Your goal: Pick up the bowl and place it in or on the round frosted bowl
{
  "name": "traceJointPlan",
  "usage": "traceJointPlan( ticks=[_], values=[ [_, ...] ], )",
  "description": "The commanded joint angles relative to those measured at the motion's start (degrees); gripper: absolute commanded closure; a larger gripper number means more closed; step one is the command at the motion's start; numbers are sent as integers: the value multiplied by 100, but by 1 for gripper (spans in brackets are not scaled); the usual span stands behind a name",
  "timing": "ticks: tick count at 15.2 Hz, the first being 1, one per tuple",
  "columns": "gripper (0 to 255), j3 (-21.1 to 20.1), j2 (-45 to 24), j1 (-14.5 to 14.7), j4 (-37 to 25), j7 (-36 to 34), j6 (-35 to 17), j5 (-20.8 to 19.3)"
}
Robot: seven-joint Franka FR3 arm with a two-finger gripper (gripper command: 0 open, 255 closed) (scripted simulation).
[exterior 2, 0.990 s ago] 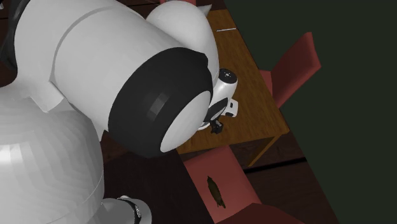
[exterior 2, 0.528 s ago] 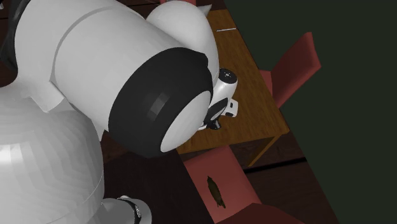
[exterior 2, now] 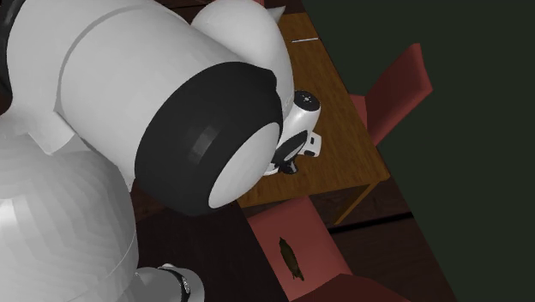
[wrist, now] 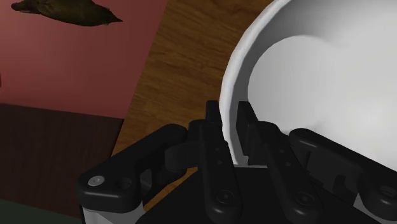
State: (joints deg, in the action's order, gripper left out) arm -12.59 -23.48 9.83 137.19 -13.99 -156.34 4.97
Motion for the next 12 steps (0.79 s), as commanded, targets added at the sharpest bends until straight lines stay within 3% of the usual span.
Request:
traceJointPlan(
  ticks=[1, 12],
  values=[
    [255, -28, 143, -17, 23, 1, 114, 27],
    [255, -162, 1030, -124, 122, 54, 893, 215]
  ],
)
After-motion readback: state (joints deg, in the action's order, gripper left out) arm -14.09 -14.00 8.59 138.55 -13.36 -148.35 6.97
